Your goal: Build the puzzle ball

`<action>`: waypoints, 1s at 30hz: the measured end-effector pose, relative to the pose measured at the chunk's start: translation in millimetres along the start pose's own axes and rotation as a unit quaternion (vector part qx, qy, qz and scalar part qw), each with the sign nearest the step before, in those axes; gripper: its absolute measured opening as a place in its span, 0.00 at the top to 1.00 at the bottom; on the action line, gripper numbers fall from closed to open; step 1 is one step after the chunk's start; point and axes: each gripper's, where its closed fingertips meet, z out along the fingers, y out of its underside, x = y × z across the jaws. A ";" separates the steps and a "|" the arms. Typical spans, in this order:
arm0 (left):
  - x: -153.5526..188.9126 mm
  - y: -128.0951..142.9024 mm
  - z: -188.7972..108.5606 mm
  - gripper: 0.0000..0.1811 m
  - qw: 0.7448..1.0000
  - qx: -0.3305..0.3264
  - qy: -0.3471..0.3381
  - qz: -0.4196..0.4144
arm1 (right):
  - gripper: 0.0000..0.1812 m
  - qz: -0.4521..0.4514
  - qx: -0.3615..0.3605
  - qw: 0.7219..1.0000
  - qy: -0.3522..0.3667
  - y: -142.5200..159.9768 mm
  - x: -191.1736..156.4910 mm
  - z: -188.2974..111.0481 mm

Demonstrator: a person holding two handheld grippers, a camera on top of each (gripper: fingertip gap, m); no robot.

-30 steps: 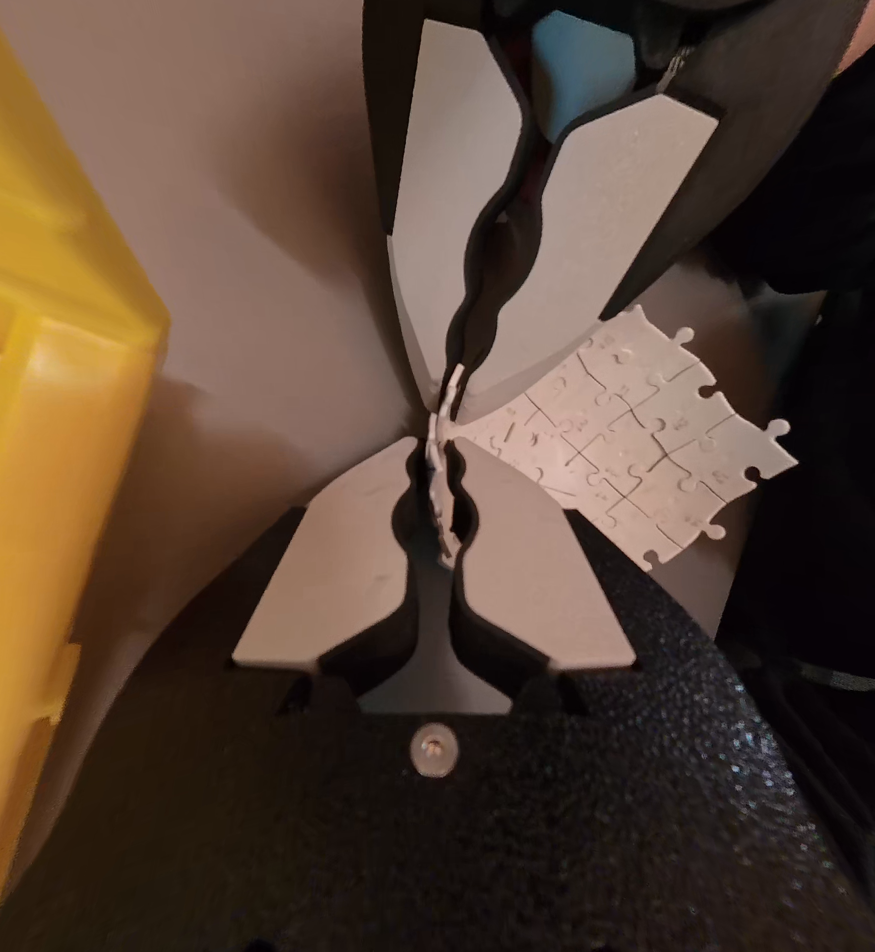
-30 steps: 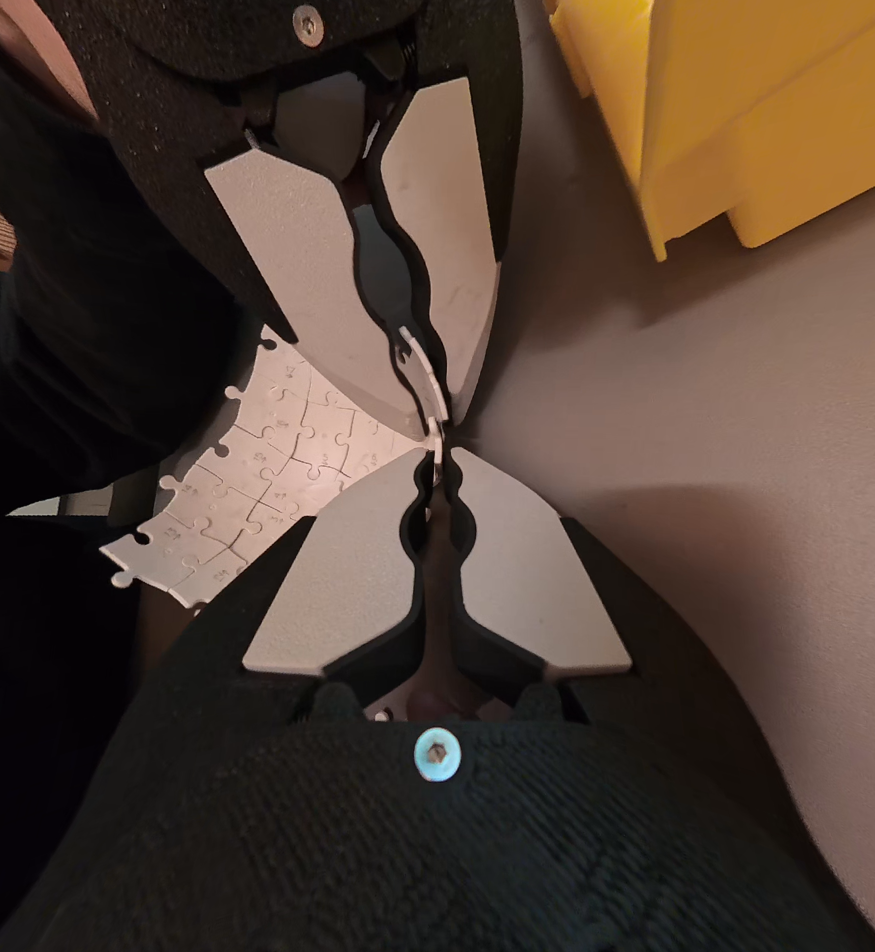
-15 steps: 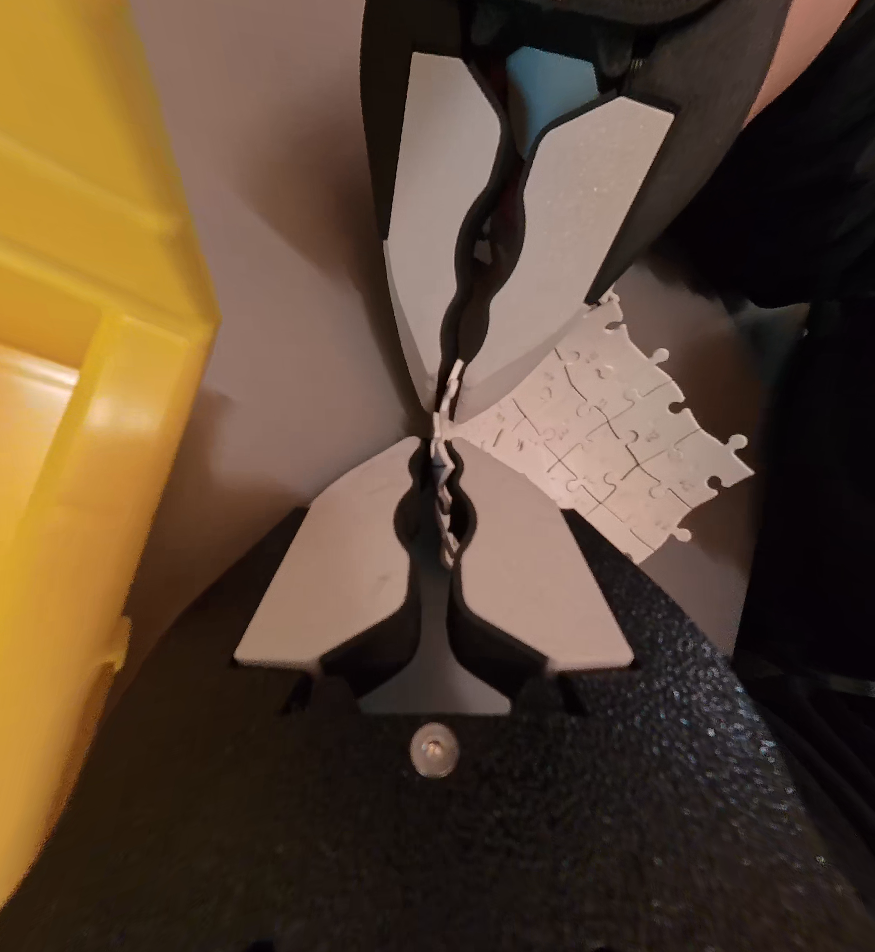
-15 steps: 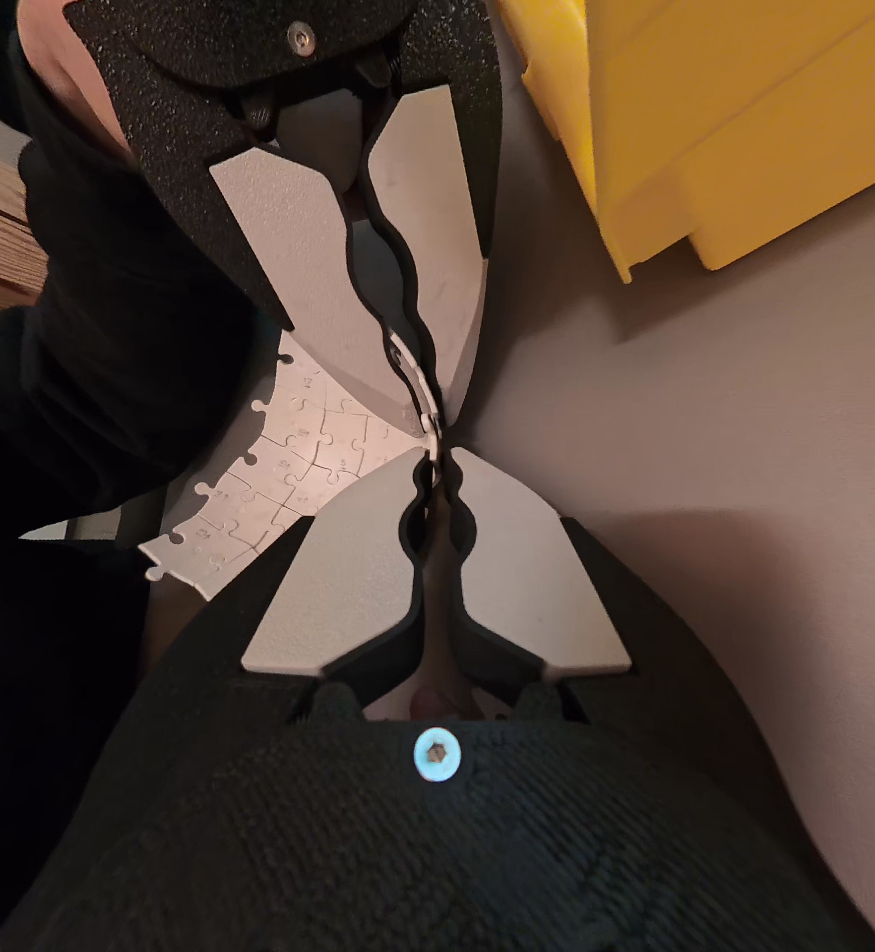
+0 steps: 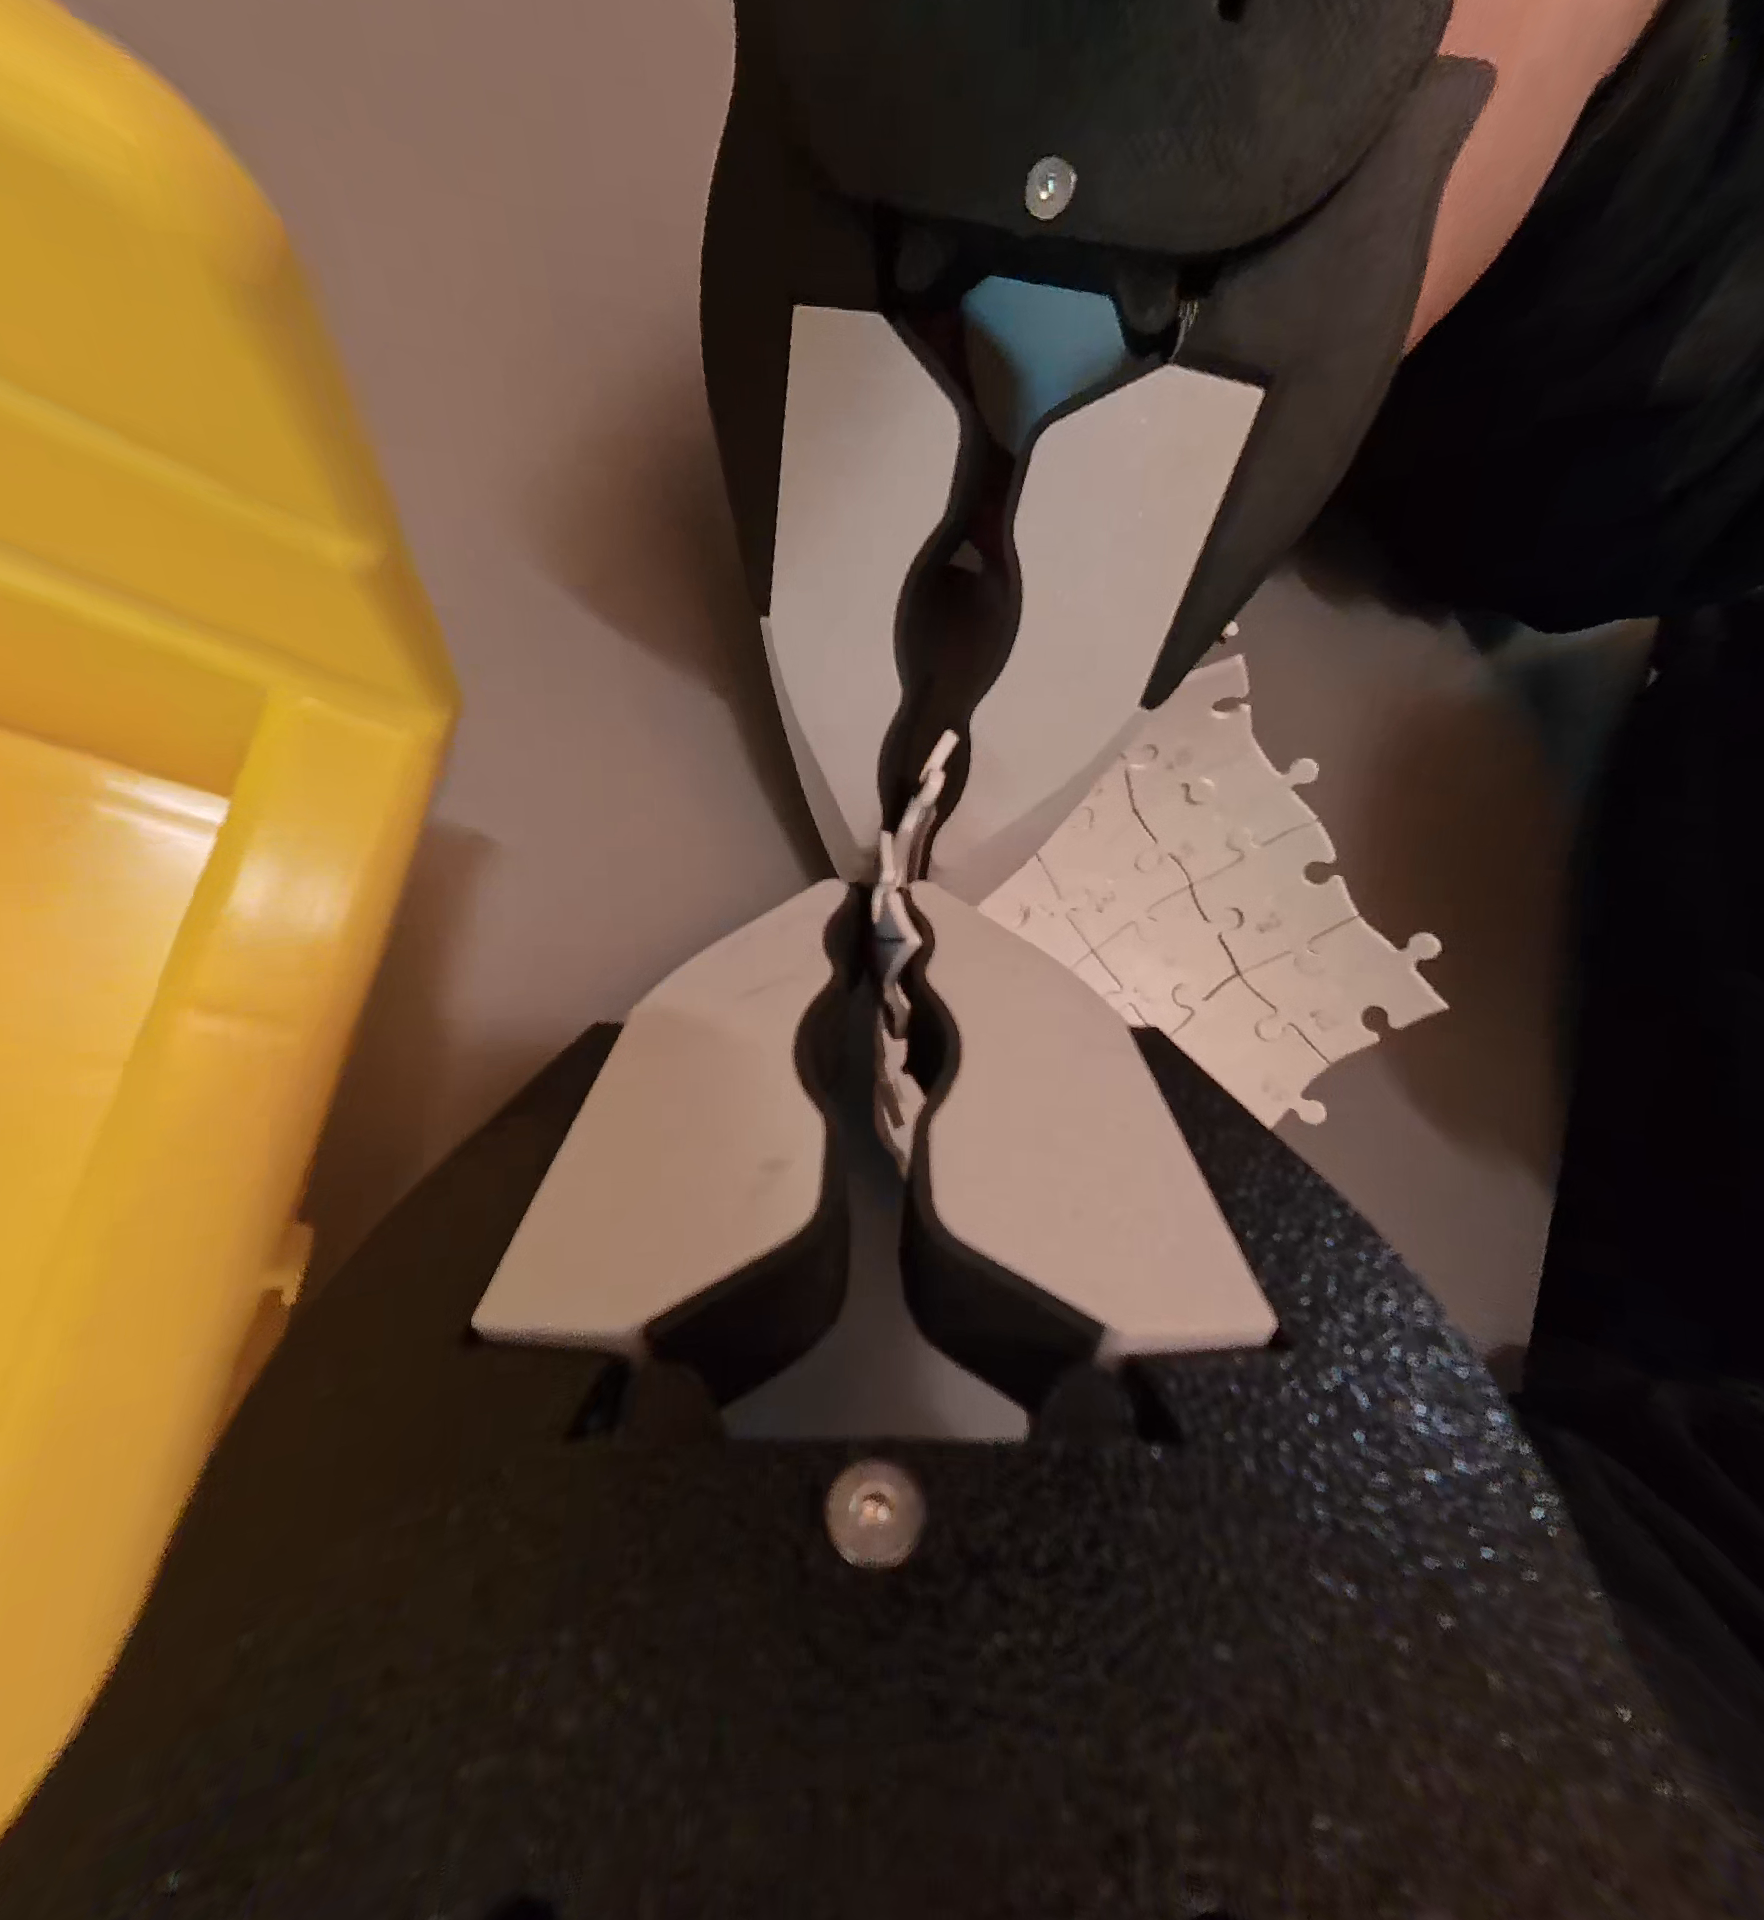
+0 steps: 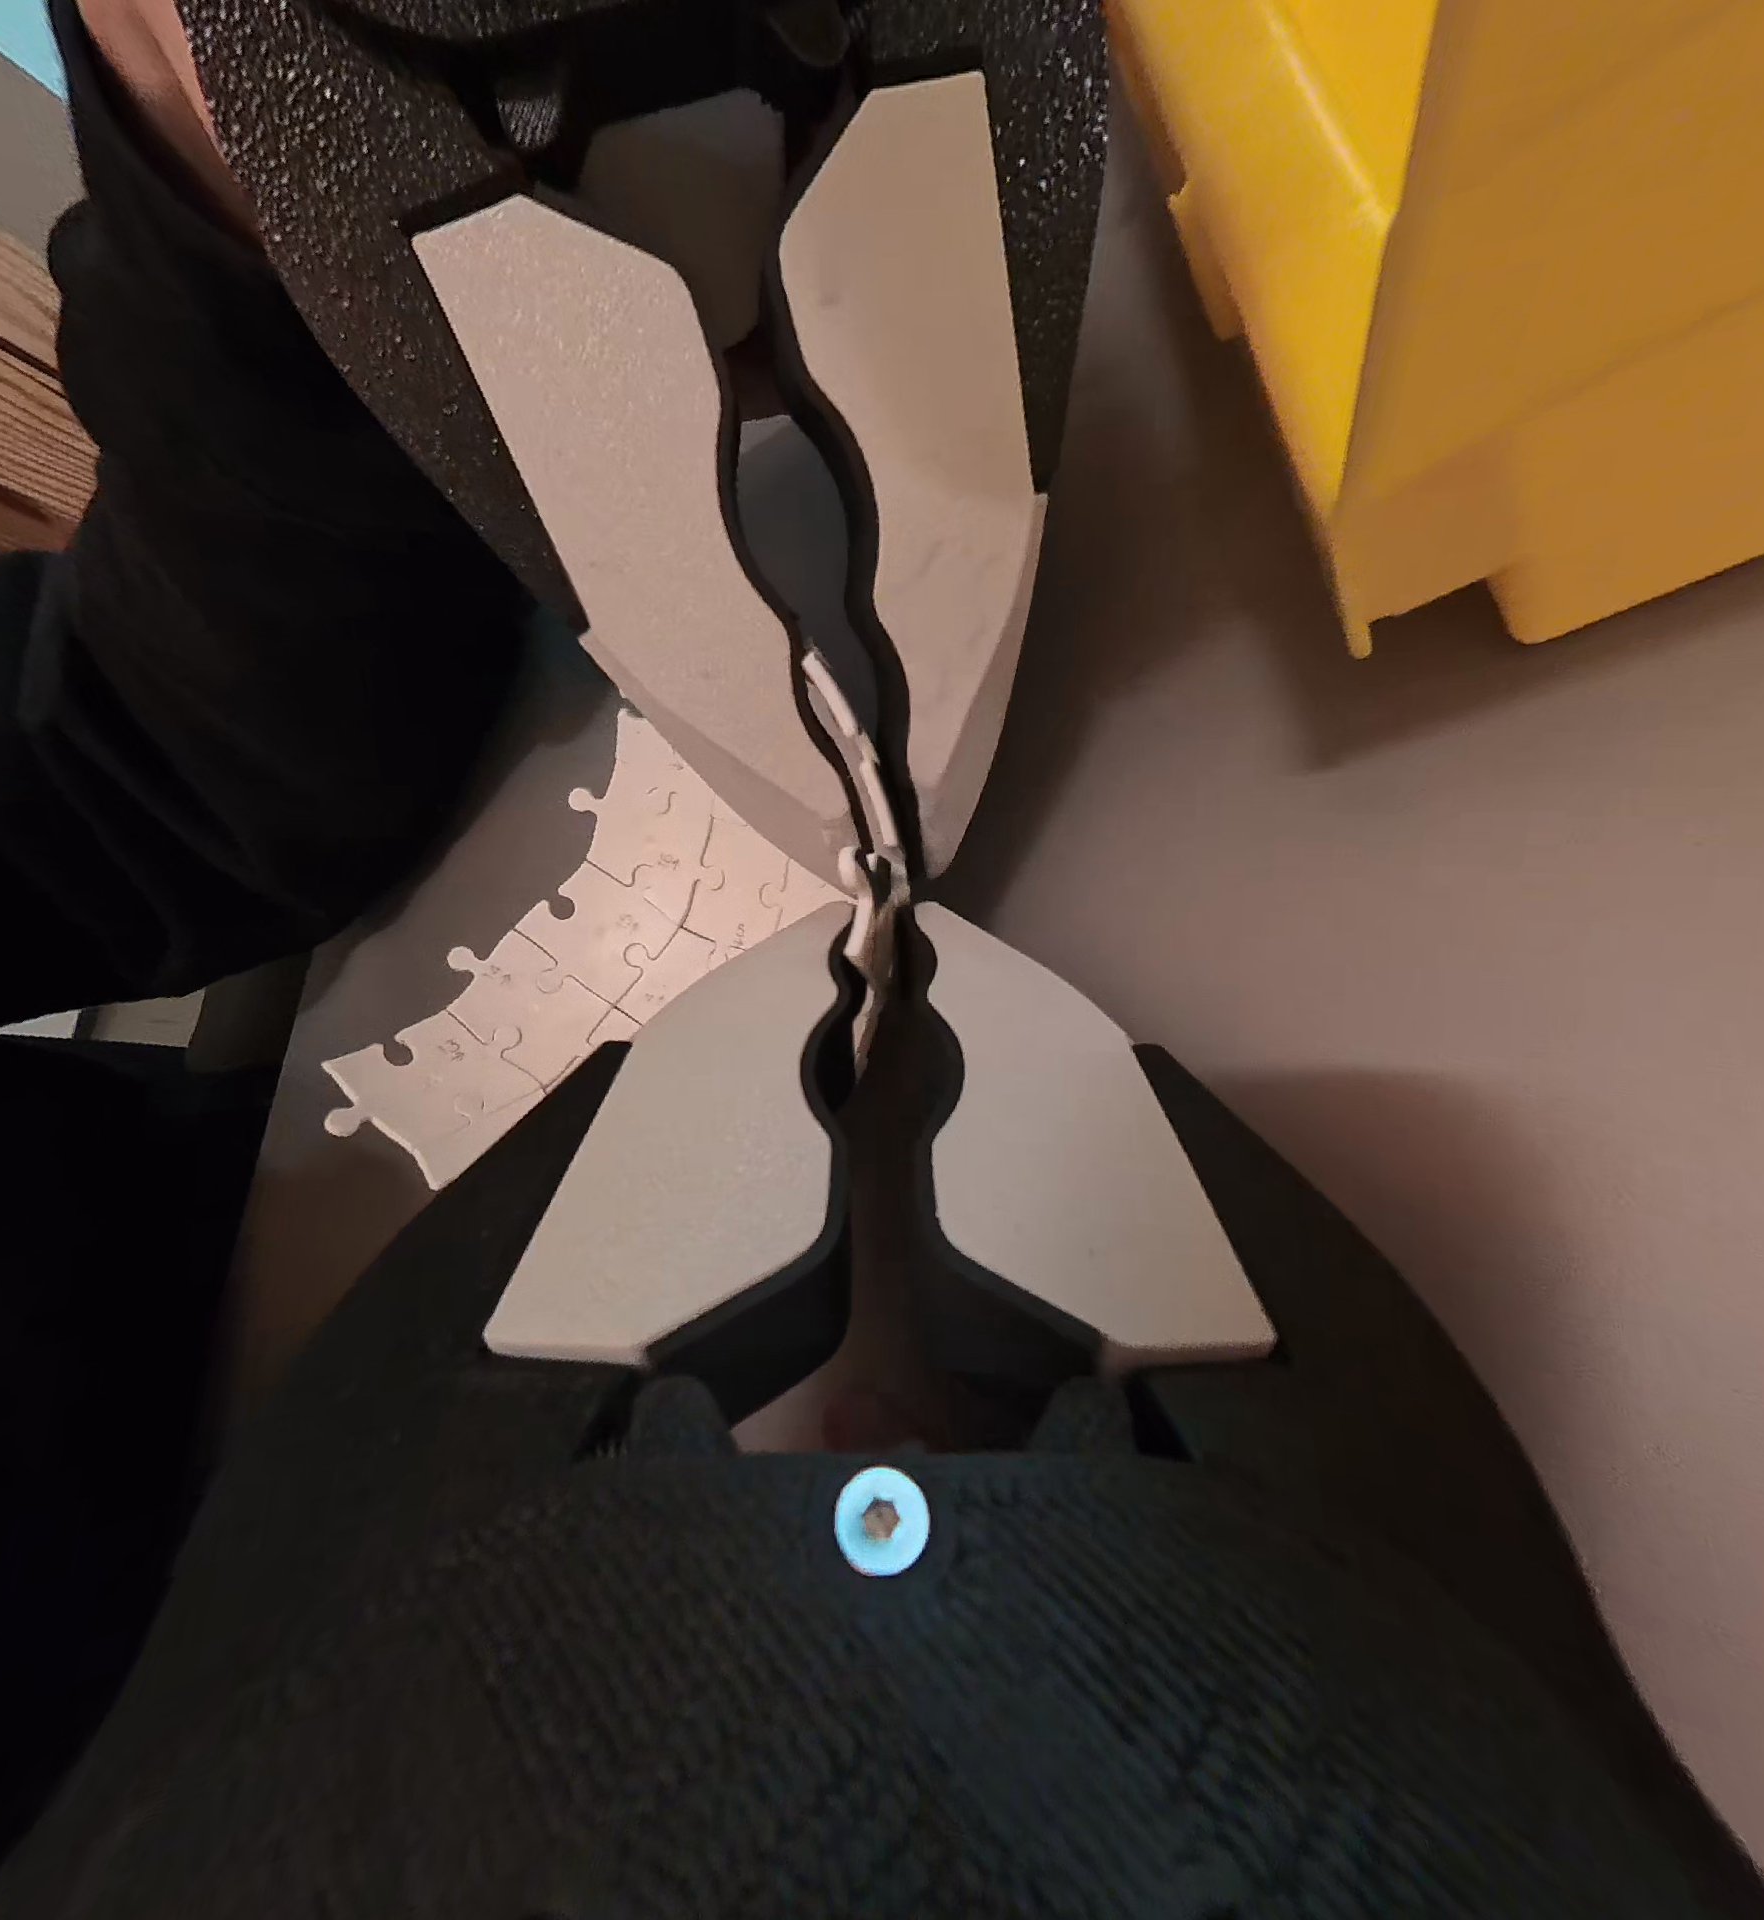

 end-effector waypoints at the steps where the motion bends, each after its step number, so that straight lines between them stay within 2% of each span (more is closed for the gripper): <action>1: -0.4 -0.1 0.0 0.98 1.000 0.001 0.000 -0.001 | 0.97 -0.001 0.000 1.000 0.001 -0.1 0.2 -0.1; 10: -1.5 -0.5 -4.3 0.97 1.000 0.003 -0.010 -0.011 | 0.98 -0.013 0.001 1.000 0.005 -2.9 0.1 -0.5; 16: -2.4 4.9 -1.3 0.97 0.999 -0.021 -0.023 0.008 | 0.98 -0.007 0.005 1.000 0.003 -3.3 1.1 -1.0; 25: -0.4 0.1 -2.8 0.96 1.000 0.000 -0.006 -0.002 | 0.98 -0.011 0.014 1.000 0.001 -5.2 1.0 -2.4; 30: 1.0 1.4 -1.5 0.98 1.000 0.000 -0.009 0.030 | 0.98 -0.010 0.012 1.000 -0.005 -4.3 0.1 -2.0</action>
